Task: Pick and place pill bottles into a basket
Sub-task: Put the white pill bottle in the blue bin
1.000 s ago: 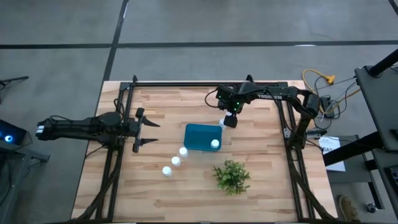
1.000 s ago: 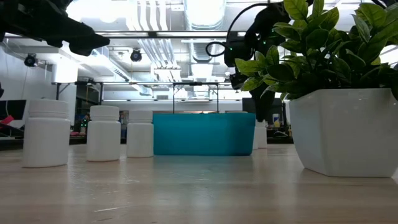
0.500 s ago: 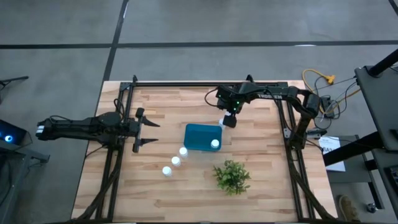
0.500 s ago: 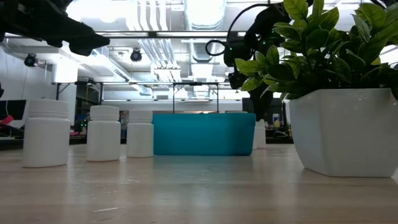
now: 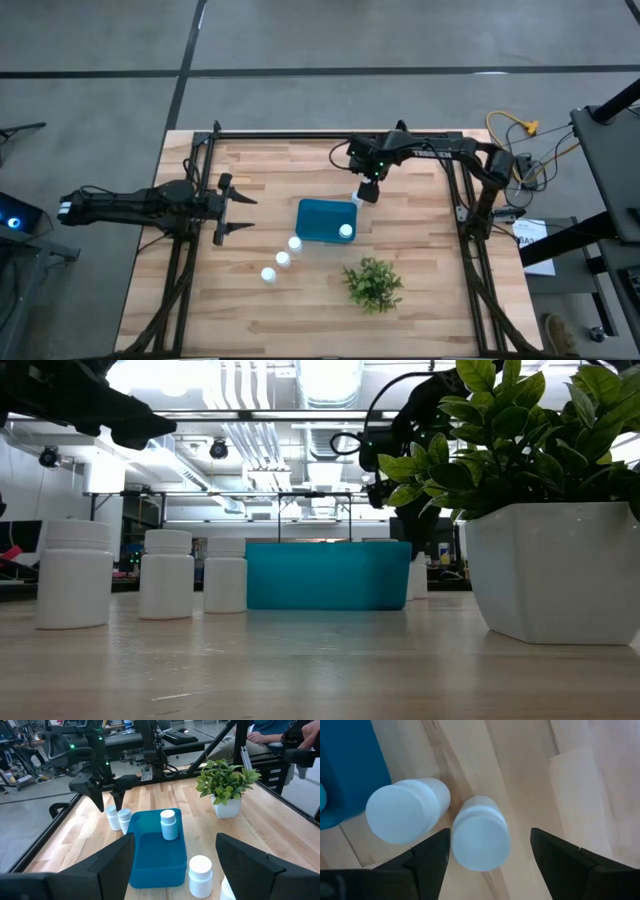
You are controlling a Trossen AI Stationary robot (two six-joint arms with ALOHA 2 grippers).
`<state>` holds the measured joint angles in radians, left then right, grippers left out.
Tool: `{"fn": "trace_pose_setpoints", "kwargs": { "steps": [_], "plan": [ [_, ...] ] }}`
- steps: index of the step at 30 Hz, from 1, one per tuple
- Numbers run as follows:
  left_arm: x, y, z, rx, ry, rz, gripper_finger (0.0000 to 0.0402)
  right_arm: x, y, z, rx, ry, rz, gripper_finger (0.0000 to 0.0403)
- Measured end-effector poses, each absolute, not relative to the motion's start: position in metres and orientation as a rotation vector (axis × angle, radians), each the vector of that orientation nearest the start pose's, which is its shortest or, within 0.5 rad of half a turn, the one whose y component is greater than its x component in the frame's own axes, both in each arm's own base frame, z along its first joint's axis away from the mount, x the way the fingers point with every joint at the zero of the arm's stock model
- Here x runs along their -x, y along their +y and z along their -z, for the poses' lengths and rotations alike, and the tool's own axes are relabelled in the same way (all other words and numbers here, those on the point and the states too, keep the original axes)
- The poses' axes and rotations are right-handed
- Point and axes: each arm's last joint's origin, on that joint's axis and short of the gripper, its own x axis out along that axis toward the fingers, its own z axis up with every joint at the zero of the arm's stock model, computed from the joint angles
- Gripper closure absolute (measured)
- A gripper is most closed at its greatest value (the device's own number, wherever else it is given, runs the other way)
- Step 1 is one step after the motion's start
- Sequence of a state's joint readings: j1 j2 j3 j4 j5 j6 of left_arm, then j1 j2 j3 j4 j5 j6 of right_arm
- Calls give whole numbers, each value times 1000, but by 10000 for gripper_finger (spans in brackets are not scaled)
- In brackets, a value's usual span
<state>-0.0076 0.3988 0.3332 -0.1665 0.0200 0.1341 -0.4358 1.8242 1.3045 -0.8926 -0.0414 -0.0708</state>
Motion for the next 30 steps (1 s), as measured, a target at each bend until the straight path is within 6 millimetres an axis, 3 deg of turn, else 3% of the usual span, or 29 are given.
{"fn": "trace_pose_setpoints", "kwargs": {
  "steps": [14,18,24,30],
  "plan": [
    [-119,-1,-228,-109,231,40,140,-316,-147,-180,-265,1421,272,158],
    [-119,-1,-228,-109,231,40,140,-316,-147,-181,-261,1420,268,182],
    [-119,-1,-228,-109,231,40,140,-316,-147,-181,-247,1421,256,249],
    [-119,-1,-228,-109,231,40,140,-316,-147,-181,-241,1421,254,250]
  ]
}}
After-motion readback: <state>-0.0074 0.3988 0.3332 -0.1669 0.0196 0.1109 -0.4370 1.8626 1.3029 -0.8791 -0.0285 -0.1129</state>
